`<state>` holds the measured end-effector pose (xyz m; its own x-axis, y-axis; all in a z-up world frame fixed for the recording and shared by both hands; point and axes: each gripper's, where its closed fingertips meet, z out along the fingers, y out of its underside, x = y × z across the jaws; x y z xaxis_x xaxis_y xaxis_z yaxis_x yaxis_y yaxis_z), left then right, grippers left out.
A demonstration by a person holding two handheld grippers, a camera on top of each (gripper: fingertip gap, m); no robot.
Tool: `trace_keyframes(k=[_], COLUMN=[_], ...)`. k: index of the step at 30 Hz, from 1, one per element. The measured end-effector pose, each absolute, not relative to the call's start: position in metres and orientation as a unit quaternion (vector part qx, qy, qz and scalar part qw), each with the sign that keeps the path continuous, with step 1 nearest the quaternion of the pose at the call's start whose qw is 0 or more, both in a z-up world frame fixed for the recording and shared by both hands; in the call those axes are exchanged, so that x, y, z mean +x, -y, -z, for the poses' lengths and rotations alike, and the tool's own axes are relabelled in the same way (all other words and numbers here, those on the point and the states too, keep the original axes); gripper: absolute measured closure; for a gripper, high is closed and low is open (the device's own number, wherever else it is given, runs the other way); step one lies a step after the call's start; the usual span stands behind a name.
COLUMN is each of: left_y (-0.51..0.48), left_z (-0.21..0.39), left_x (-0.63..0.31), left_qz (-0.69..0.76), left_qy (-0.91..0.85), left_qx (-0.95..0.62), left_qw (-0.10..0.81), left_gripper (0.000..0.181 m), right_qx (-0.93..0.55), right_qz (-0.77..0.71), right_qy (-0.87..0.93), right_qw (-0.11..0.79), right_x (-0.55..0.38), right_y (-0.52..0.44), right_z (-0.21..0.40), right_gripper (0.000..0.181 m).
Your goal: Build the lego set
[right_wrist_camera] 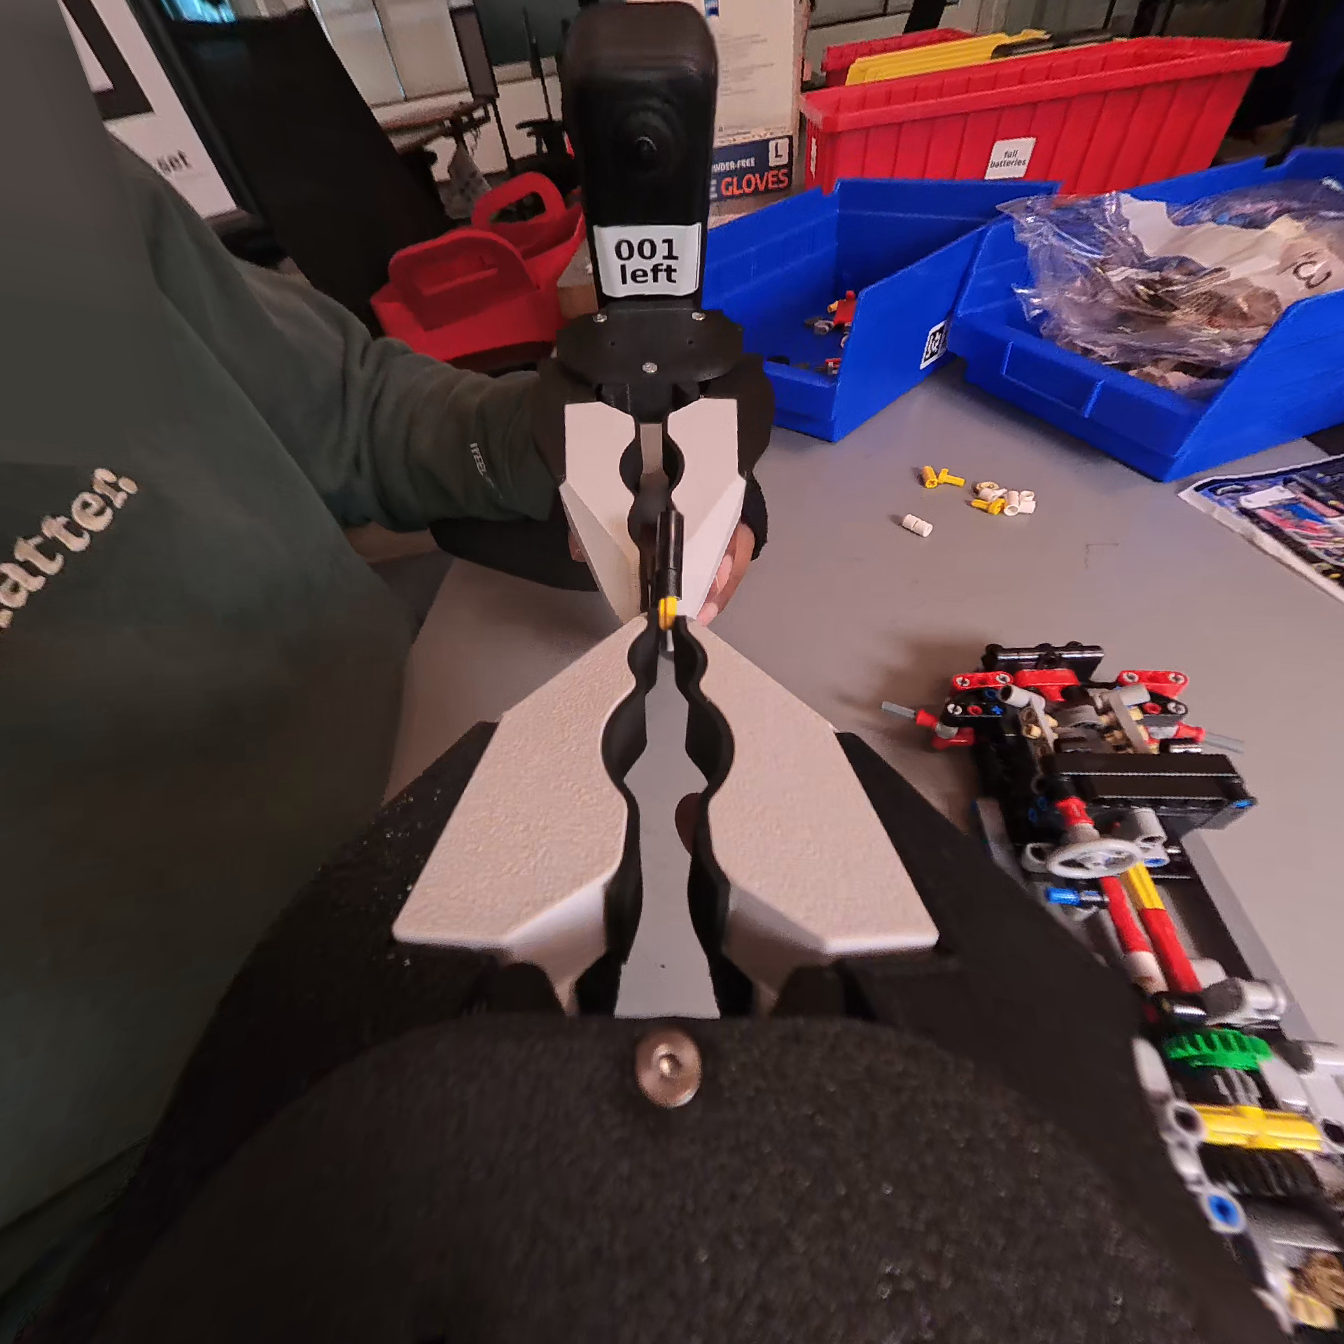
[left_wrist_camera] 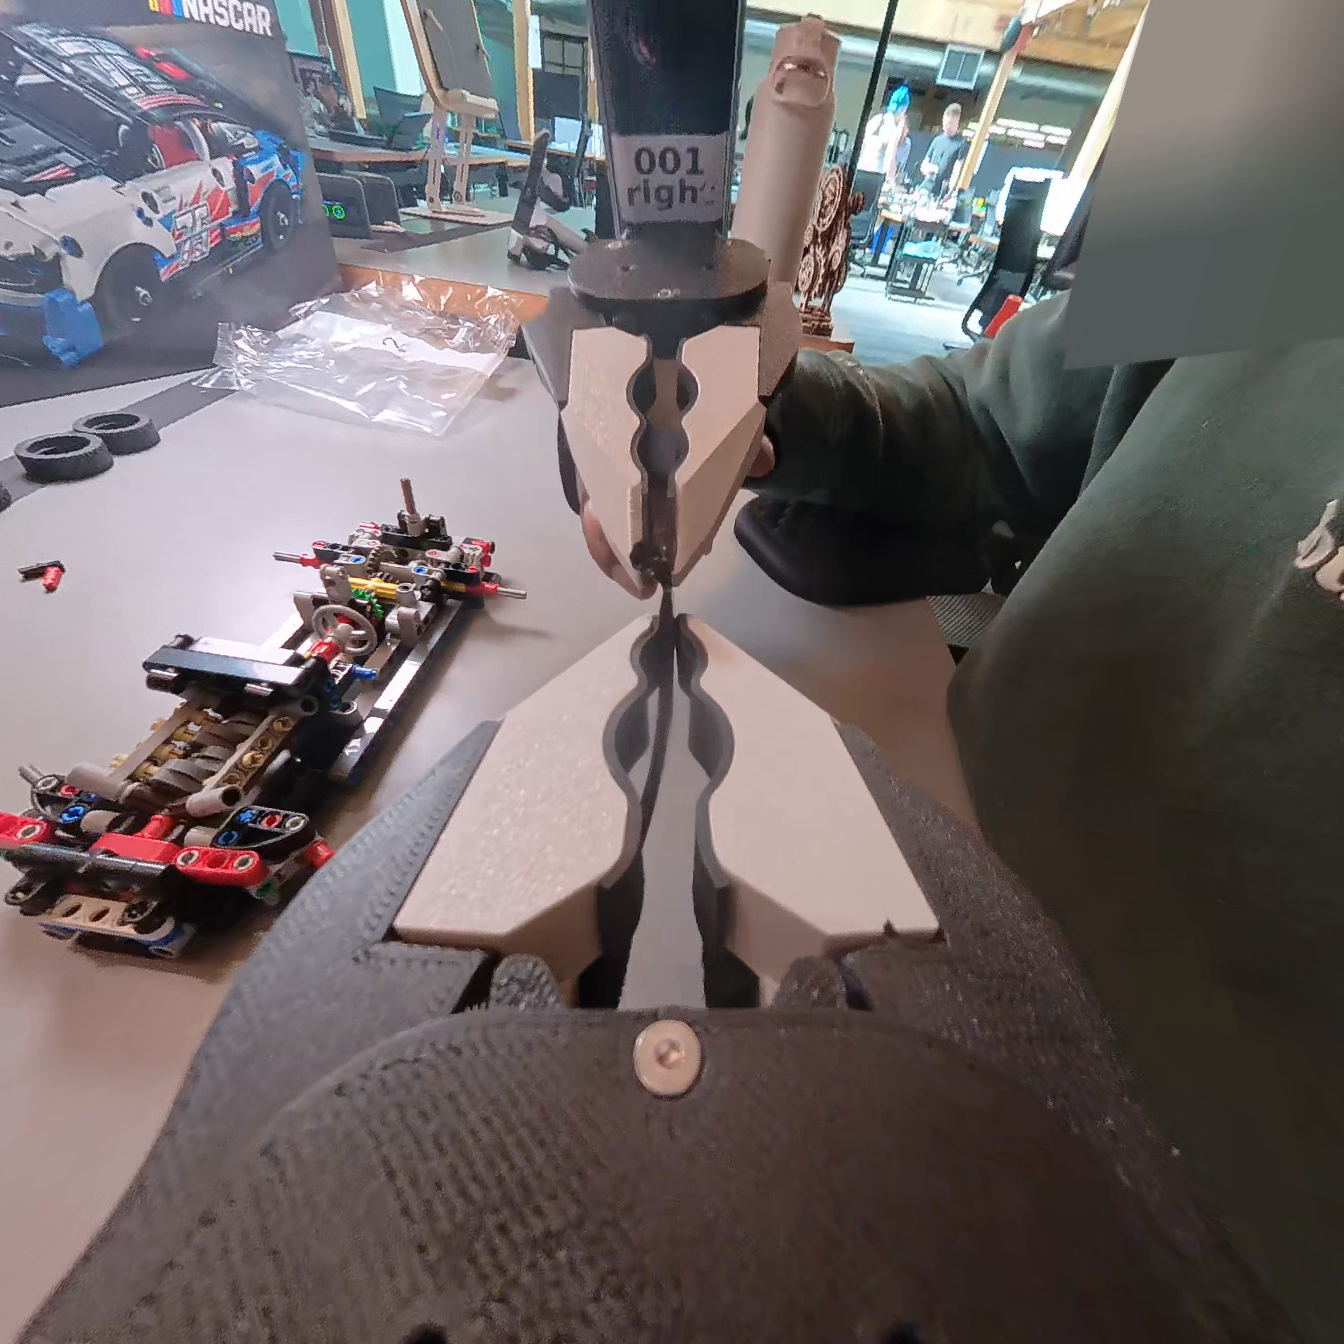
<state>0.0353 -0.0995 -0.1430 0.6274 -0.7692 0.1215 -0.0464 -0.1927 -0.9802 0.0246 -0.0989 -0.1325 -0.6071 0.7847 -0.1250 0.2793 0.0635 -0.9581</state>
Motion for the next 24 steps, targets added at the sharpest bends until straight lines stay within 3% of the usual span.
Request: trace_keyframes(k=[8,24], left_y=[0.099,0.090], left_z=[0.135,0.165], left_x=[0.029,0.020], left_qz=[0.366,0.346], left_qy=[-0.254,-0.233], left_qx=[-0.691,-0.748], left_qw=[0.569,0.516], left_gripper=[0.181,0.181], right_qx=[-0.423,-0.434], right_qz=[-0.641,-0.525], right_qy=[0.621,0.705], right_qw=[0.157,0.200], right_x=[0.020,0.022], right_y=[0.097,0.081], right_z=[0.127,0.170], right_gripper=[0.181,0.181])
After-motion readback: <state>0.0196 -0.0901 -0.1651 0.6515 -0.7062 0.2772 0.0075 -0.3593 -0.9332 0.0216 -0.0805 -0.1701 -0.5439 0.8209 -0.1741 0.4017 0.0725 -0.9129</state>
